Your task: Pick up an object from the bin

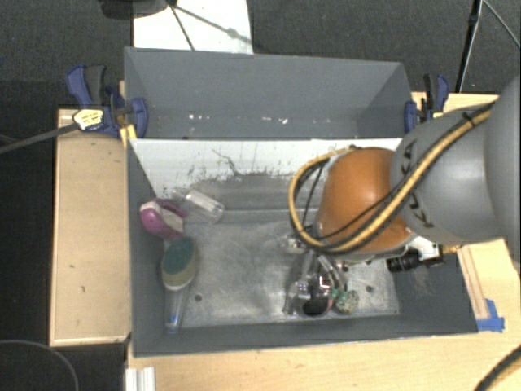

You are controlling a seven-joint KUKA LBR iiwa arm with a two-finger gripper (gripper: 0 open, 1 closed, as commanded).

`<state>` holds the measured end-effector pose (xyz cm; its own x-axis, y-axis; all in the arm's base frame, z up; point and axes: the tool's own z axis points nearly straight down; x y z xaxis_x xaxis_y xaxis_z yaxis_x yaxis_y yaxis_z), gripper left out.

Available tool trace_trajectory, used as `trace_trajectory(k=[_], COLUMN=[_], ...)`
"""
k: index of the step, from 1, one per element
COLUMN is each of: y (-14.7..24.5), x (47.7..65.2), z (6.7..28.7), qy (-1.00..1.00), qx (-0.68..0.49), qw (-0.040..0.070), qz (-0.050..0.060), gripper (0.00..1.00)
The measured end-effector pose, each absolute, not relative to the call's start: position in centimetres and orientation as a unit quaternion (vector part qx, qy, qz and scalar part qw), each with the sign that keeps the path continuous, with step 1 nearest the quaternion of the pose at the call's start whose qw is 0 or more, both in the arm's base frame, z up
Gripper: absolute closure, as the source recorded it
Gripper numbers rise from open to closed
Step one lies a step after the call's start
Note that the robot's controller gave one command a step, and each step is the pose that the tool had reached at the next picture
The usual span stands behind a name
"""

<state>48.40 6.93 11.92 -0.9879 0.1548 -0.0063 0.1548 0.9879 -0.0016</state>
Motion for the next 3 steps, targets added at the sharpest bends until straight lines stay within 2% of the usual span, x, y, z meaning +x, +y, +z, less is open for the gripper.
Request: trace_trajectory(k=[1, 2, 3], y=[-2.0, -7.9, -10.7], x=[51.4, 52.2, 53.9], z=[7.4, 7.3, 7.4], qy=[0.998, 0.995, 0.995], qx=[0.063, 0.095, 0.104], qw=[0.002, 0.005, 0.009], qz=[0.0, 0.0, 0.007], gripper=[0.0, 0.0, 0.0])
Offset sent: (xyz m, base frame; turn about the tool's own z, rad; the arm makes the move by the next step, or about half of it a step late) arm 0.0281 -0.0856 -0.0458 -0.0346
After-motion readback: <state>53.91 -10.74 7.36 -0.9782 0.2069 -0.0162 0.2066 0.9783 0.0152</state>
